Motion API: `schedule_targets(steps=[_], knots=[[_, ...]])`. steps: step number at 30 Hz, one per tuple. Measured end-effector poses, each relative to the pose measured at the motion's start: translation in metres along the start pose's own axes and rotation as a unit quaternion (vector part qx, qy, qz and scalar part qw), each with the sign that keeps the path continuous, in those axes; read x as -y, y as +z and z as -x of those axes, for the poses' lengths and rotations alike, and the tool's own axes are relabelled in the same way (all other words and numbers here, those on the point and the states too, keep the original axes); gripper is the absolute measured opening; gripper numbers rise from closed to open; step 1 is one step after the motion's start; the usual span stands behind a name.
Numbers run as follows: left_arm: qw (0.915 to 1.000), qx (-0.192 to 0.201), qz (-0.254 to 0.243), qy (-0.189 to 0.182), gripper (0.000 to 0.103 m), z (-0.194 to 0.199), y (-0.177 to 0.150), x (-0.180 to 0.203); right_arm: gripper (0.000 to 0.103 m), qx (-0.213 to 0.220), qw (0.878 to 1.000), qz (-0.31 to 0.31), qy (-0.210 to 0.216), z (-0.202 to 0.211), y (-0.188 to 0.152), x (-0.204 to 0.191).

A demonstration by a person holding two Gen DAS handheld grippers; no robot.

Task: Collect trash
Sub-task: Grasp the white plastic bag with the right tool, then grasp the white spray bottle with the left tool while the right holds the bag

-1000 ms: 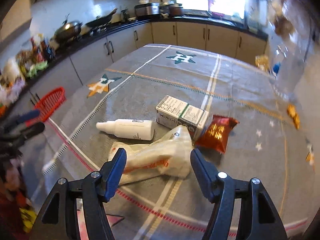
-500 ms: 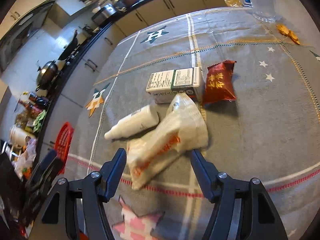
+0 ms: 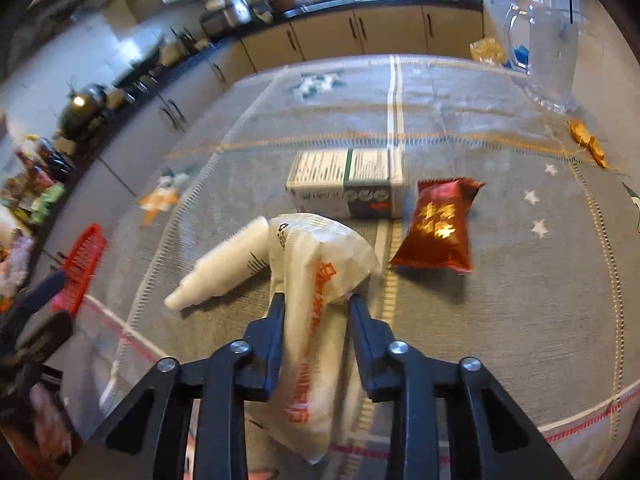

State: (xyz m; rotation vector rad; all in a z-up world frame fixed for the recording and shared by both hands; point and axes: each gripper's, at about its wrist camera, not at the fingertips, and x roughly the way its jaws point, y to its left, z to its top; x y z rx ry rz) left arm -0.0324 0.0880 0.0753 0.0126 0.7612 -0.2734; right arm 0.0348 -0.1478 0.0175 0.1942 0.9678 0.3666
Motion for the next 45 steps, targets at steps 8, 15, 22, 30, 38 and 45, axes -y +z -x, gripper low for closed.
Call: schedule_targets(steps=[8,15,22,30,38,45], knots=[[0.9973,-0.048,-0.052,-0.019,0.085,-0.054,0.023,0.048,0.016,0.049,0.998,-0.023,0.038,0.02,-0.006,0.037],[0.994,-0.074,-0.08,0.0,0.081,-0.095,0.027,0.07,0.016,0.088,0.993,-0.037,0.064,0.033,-0.006,0.051],[0.9925,-0.103,-0.065,-0.003,0.041,-0.12,0.025,0.071,0.016,0.09,0.993,-0.045,0.07,0.034,-0.008,0.053],[0.9945,-0.095,-0.044,-0.003,0.03,-0.114,0.019,0.069,0.016,0.092,0.993,-0.02,0.068,0.033,-0.009,0.045],[0.9982,-0.06,-0.003,-0.009,0.029,-0.082,0.009,0.058,0.016,0.101,0.992,0.018,0.07,0.033,-0.016,0.029],[0.9991,-0.038,0.019,-0.001,0.029,-0.062,0.0,0.052,0.016,0.106,0.991,0.036,0.075,0.034,-0.017,0.023]])
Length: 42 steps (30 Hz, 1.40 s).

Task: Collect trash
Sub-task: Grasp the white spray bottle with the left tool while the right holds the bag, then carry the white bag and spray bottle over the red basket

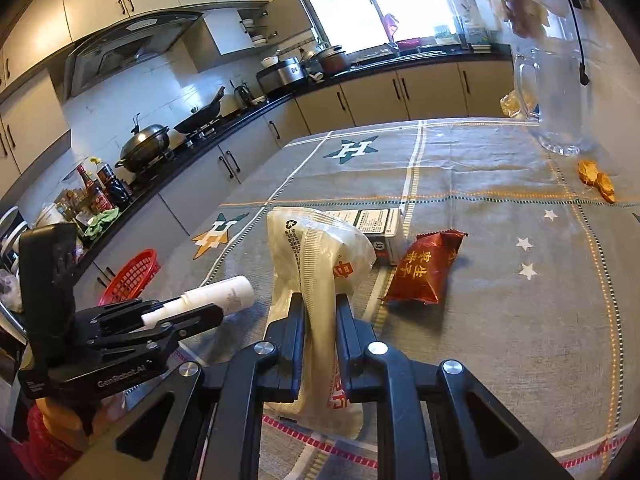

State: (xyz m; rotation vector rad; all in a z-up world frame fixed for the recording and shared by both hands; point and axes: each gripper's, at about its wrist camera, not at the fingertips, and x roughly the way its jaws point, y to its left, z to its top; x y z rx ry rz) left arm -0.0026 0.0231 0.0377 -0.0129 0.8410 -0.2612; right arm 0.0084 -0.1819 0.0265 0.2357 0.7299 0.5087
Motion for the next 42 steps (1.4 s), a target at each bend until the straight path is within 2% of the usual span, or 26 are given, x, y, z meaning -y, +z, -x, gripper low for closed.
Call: schedule_targets(steps=[7,12,17,26,42], knots=[[0.9992,-0.036,-0.001,0.014,0.029,-0.016,-0.005,0.002,0.016,-0.004,1.0,-0.002,-0.005,-0.002,-0.001,0.002],[0.9988,-0.046,0.003,0.016,0.029,-0.026,-0.005,0.001,0.016,-0.008,1.0,-0.002,-0.002,-0.004,-0.002,0.002],[0.9994,-0.031,0.009,0.014,0.029,-0.022,-0.005,0.0,0.016,-0.006,1.0,0.0,0.004,-0.002,0.0,0.001],[0.999,0.027,0.018,0.03,0.029,0.011,-0.005,-0.009,0.016,-0.001,1.0,0.006,0.01,0.0,0.0,-0.002],[0.9979,0.045,0.011,0.044,0.029,0.03,-0.014,-0.01,0.016,0.003,1.0,0.023,0.008,0.004,-0.003,-0.016]])
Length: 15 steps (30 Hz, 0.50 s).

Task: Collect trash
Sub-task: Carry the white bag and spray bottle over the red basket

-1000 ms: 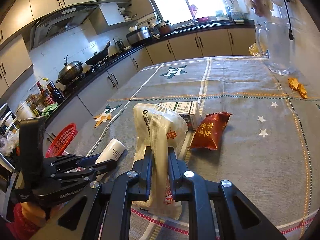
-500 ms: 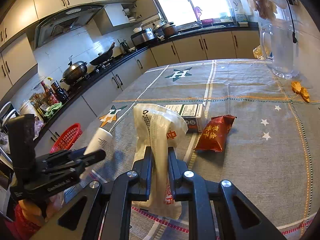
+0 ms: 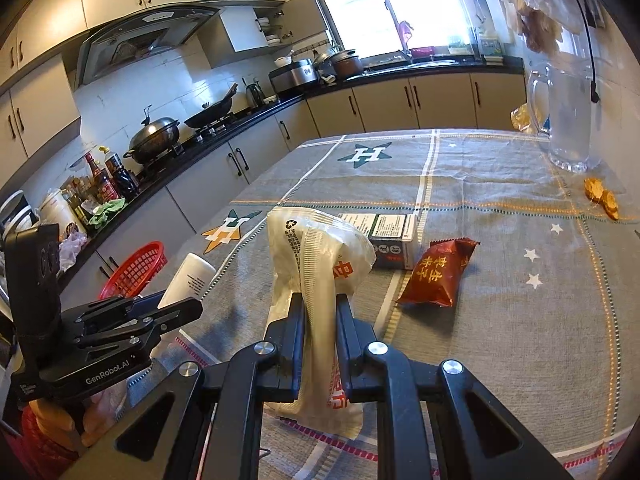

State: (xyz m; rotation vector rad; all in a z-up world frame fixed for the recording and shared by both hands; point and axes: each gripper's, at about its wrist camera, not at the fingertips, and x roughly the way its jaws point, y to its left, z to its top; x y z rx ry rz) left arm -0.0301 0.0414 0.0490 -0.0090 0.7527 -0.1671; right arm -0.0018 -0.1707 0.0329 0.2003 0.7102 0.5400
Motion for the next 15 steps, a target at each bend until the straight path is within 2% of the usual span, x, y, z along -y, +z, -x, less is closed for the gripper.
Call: schedule_targets(steps=[8,15], knots=[[0.9999,0.01,0.003,0.007,0.029,0.015,-0.004,-0.007,0.016,-0.012,0.998,-0.043,0.038,0.001,-0.002,-0.008],[0.9997,0.02,0.01,0.01,0.029,0.024,-0.008,-0.016,0.016,-0.02,0.998,-0.041,0.049,0.001,-0.009,-0.031]])
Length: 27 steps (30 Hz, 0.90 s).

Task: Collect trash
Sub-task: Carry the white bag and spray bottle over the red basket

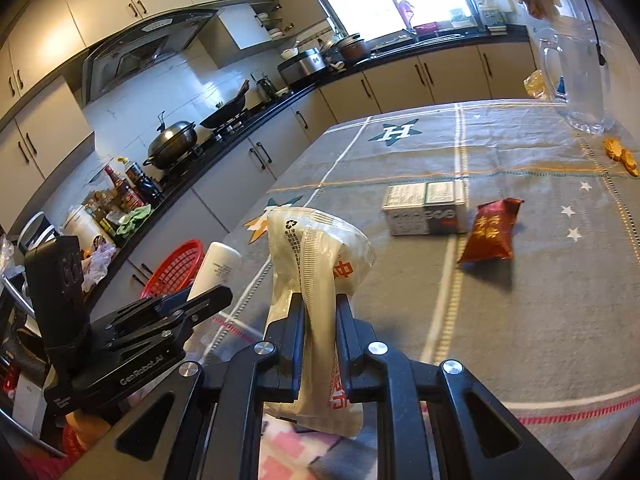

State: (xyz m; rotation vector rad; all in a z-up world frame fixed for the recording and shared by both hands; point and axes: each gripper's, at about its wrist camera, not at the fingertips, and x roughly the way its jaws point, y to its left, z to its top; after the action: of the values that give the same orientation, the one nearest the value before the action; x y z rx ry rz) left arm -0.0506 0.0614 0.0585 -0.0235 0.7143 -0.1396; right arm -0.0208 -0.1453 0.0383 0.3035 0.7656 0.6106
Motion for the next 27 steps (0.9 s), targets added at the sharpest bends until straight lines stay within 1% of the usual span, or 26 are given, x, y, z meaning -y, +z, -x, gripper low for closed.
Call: schedule_targets(steps=[11,27], knots=[[0.9996,0.013,0.024,0.009,0.029,0.015,-0.007,-0.026,0.016,-0.014,1.0,0.022,0.015,-0.011,-0.001,-0.038],[0.9972,0.029,0.064,0.023,0.029,0.032,-0.015,-0.078,0.016,-0.039,0.997,0.05,0.034,-0.042,0.009,-0.082]])
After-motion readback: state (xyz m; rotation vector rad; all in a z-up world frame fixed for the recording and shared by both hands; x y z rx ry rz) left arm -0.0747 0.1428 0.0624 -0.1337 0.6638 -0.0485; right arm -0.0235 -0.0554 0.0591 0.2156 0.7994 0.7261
